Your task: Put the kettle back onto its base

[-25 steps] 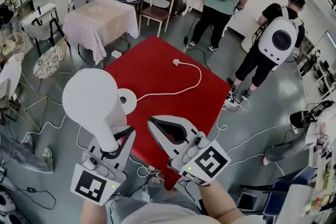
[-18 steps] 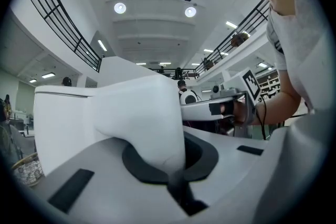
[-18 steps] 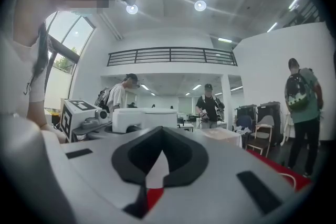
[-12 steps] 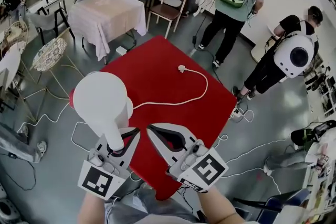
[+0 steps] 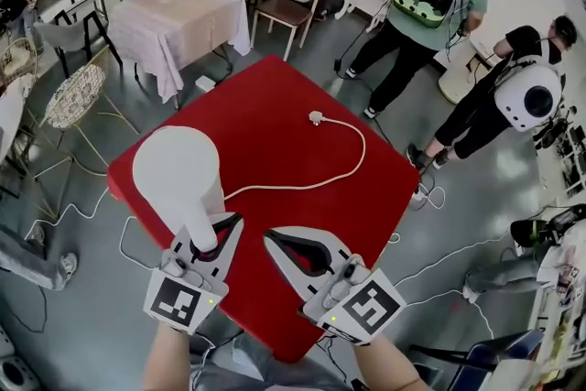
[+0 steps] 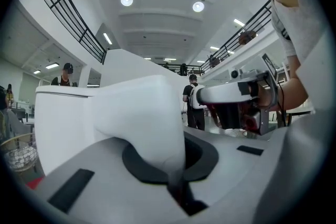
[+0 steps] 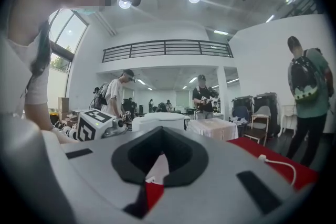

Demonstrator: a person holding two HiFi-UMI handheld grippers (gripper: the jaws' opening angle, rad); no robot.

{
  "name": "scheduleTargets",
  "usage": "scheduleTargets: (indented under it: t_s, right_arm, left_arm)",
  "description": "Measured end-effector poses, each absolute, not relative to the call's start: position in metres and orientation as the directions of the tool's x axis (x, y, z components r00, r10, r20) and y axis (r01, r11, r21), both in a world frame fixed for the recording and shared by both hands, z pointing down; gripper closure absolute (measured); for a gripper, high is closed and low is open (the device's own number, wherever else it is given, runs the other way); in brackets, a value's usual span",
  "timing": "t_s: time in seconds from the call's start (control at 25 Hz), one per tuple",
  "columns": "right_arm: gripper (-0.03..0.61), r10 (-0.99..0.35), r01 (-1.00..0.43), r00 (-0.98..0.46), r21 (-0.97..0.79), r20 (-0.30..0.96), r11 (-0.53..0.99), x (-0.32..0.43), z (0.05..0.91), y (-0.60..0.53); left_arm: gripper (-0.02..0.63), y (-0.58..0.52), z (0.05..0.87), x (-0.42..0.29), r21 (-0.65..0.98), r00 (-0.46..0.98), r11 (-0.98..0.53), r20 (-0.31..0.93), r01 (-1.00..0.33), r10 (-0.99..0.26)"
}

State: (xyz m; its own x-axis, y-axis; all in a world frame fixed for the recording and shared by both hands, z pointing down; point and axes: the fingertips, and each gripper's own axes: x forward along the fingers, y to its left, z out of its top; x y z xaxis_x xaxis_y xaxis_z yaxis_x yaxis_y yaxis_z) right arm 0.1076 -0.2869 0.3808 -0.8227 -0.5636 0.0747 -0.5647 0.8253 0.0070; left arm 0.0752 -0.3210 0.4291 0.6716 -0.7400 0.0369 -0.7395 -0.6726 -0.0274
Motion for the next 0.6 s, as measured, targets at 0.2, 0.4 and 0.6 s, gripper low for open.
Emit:
scheduleTargets:
  t_s: [0.2, 0.4, 0.6]
  right_arm:
    - [0.571, -0.583, -0.585, -0.807, 0.007, 0.095, 0.811, 0.114, 0.394, -0.291]
    - [0.572, -0.585, -0.589, -0.804, -0.014, 0.110, 0.808, 0.118, 0.398, -0.295]
    - [0.572, -0.584, -0.588, -0.805, -0.002, 0.102, 0.809, 0.120, 0.393, -0.296]
  left_arm:
    - [0.606, -0.335, 0.441, 0.077, -0.051, 0.673, -0.674, 0.036, -0.737, -0.739]
    - [0.606, -0.346, 0.442, 0.081, -0.063, 0.674, -0.675, 0.033, -0.735, -0.738]
    - [0.604, -0.350, 0.438, 0.081, -0.043, 0.674, -0.674, 0.032, -0.737, -0.738]
